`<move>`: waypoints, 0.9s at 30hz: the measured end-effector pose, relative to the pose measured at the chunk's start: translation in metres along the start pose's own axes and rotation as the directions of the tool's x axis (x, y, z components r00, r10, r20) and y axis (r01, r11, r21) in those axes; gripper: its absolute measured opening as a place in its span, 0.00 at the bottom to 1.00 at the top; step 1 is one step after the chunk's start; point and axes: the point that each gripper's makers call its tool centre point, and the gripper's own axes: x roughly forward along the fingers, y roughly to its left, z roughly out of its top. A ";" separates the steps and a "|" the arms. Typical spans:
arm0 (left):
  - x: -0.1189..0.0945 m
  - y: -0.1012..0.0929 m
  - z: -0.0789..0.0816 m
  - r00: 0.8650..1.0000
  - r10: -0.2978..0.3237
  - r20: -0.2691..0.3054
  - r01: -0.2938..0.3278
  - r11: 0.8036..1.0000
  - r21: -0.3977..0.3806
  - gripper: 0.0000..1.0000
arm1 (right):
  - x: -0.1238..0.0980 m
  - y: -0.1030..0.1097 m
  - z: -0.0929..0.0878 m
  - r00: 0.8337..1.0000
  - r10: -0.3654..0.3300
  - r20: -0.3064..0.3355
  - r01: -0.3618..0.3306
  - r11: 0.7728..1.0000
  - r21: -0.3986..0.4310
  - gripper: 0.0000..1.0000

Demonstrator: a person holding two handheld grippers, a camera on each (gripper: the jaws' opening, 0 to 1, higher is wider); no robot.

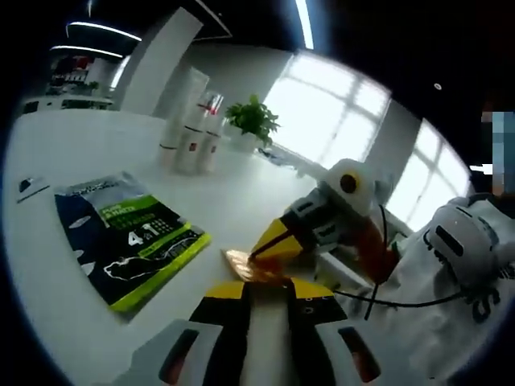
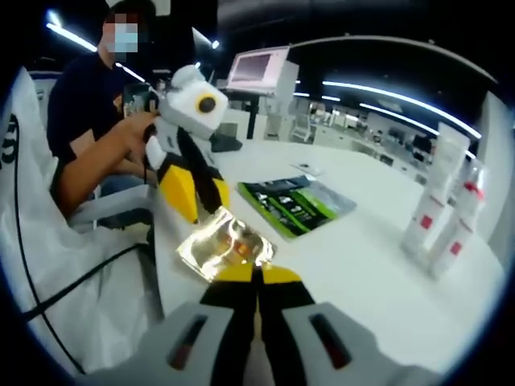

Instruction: Arrange the skincare products in the storage area until every visible bottle or jar stands upright without overlapping.

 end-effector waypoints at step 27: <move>-0.005 0.019 0.013 0.991 0.112 0.074 -0.117 0.991 0.059 0.00 | -0.007 -0.005 0.009 0.998 0.025 0.050 -0.029 0.997 0.075 0.13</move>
